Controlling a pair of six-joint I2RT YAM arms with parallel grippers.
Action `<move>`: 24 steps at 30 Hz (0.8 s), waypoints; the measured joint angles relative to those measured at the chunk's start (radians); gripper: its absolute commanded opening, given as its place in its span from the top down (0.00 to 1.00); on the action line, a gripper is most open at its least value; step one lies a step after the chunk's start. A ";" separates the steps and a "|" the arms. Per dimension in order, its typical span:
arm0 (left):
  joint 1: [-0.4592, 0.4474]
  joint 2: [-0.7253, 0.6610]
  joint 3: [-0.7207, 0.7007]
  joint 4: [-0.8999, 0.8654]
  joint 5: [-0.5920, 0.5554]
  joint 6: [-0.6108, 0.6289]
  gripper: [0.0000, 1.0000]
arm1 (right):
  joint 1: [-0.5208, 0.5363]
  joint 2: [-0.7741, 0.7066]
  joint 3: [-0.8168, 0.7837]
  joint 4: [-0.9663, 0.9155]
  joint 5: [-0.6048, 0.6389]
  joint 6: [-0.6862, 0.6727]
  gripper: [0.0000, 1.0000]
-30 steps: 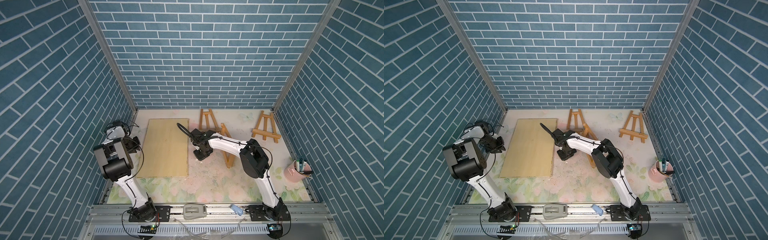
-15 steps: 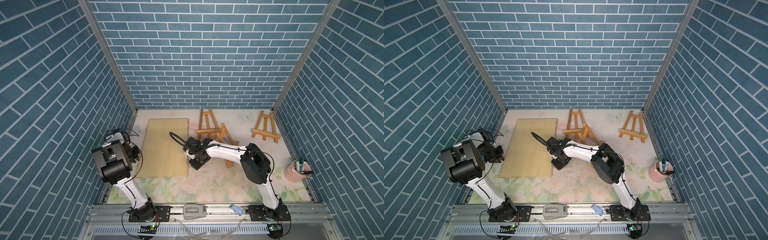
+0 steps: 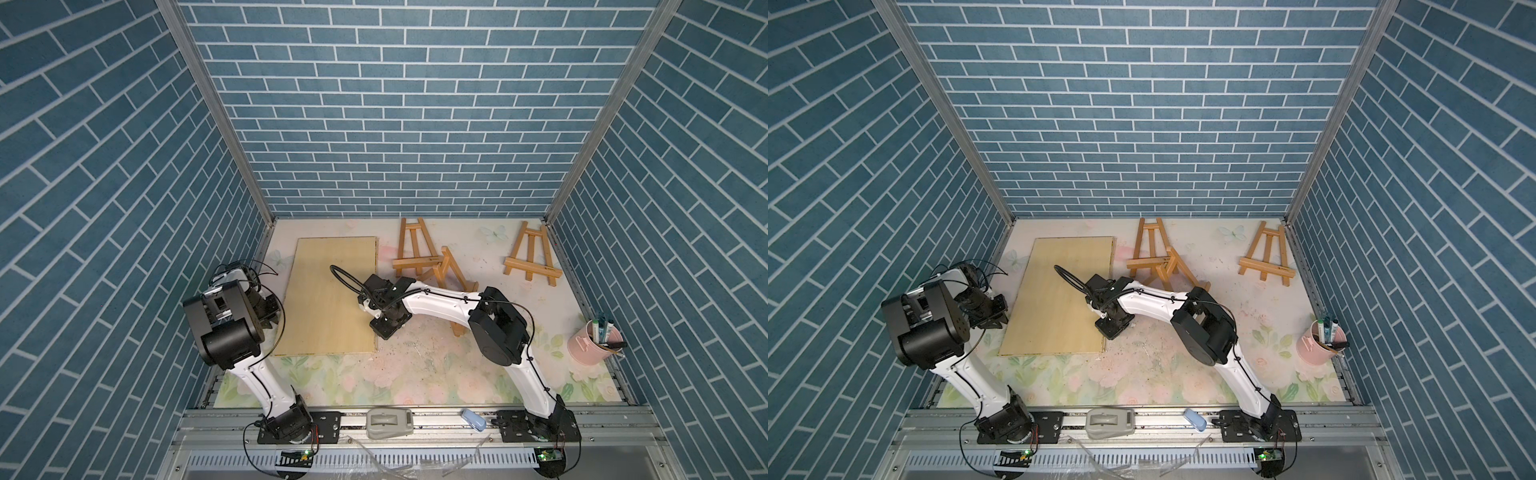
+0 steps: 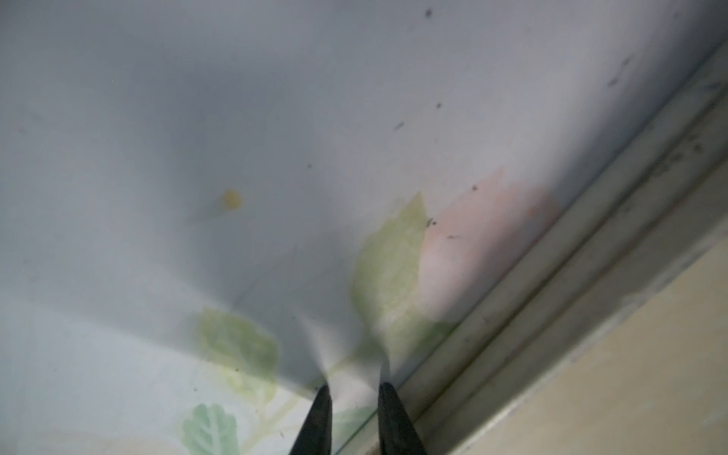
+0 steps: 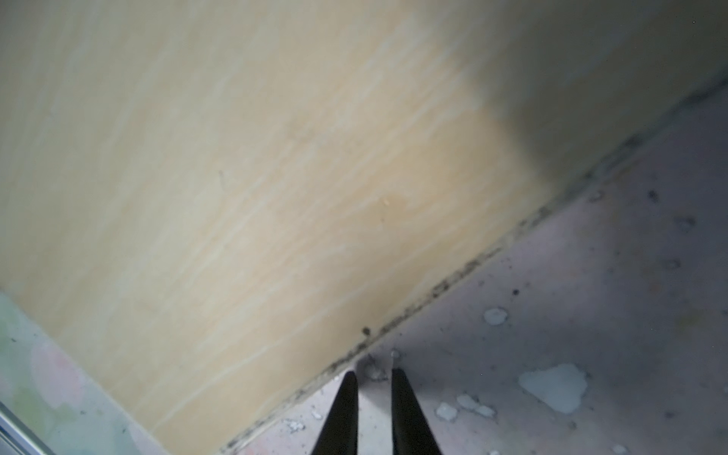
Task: Disassemble the easel
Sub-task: Adjust the drawing board.
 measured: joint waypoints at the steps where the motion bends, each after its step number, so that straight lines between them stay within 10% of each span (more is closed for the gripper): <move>1: 0.000 0.000 0.000 0.000 0.000 0.000 0.76 | 0.002 0.003 0.005 -0.002 0.000 0.000 0.82; 24: 0.004 -0.009 -0.011 0.020 0.008 0.018 0.76 | 0.013 0.089 0.164 -0.140 0.001 -0.018 0.82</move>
